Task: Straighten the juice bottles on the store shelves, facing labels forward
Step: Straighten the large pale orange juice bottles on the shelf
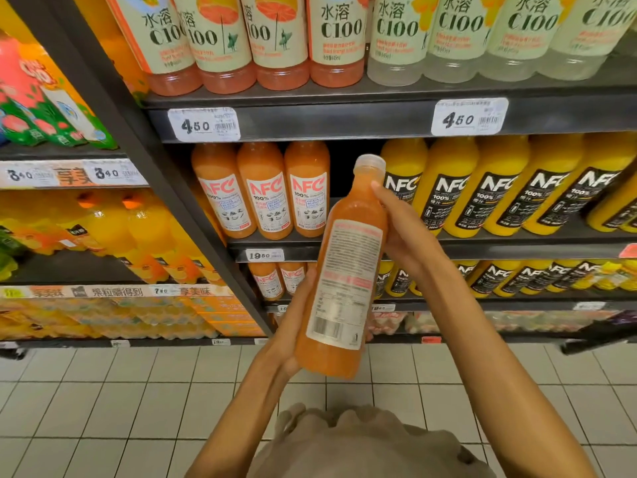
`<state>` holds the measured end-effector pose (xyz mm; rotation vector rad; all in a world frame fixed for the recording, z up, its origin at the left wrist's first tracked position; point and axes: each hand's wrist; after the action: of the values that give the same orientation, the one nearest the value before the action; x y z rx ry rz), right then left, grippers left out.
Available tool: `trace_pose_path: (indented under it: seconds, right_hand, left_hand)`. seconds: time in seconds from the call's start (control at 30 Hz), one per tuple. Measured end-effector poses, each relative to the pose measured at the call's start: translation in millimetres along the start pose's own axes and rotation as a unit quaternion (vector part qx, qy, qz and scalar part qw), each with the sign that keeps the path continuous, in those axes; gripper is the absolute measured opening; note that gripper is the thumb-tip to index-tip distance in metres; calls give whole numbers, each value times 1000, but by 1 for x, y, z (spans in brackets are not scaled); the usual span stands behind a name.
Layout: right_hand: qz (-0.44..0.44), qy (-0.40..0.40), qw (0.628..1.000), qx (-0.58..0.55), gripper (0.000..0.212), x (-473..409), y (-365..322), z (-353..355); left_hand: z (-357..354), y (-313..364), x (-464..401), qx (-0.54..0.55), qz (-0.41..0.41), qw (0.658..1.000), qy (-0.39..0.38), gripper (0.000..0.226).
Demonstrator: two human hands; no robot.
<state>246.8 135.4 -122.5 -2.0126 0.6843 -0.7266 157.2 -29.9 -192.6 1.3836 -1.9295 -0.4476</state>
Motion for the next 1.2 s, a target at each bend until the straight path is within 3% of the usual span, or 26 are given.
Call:
trace_pose_path:
  seconds: [0.13,0.23,0.37,0.43,0.53,0.63,0.77,0.83,0.9,0.97,1.07,1.13,1.2]
  right_hand:
    - [-29,-33,997,-68,60,0,1,-8]
    - [-2,-29,997,-77,48,-3,-4,-8]
    - [3,-56,993,-99,44,-7,-5,-1]
    - [24,-37,998,-52,41,-9,-8,3]
    - [69,-4,995,68,35,-9,-8,8]
    - [56,27,996,64,35,-8,1,14]
    - [23,39,999,-11,22,-10,-7,27]
    - [-6,15,998,-65,25,-11,-9,34]
    - [-19,-12,992,-122,29,-10,-7,36]
    - [-15,-36,984,-176,35,-7,-1,34]
    - [-11,-52,979,-197,43,-7,5,31]
    - [0,-36,988,-150,47,-7,8,31]
    - [33,-9,997,-75,47,-8,6,30]
  left_hand:
    - [-12,-2,-8,101,31,987,-119,84]
    - [-13,-1,-13,64,14,991,-119,84]
    - [-22,-3,-16,20,-38,999,-12,90]
    - [-28,-5,-16,-73,-96,989,87,82]
    - [-35,-1,-16,-291,-134,922,217,86]
    - [-34,-4,-20,-369,-127,886,248,80]
    - [-29,-14,-22,-307,-131,907,257,49]
    - [-26,-17,-21,-209,-126,939,241,37]
    - [-28,-17,-22,-73,-90,976,184,39]
    - [-31,-11,-21,17,-58,993,100,54]
    - [-31,2,-18,20,-50,997,55,79]
    - [-29,7,-14,-22,-46,994,91,89]
    - [-28,11,-10,-82,-54,984,147,72]
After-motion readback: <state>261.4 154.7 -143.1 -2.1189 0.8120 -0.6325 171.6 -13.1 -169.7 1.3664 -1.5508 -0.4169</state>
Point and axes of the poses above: each hand's wrist, its own x-axis away from the middle knuckle, its own z-axis out of the back of the hand, y = z × x, and after that the axes turned 12 degrees about -x, right-handed
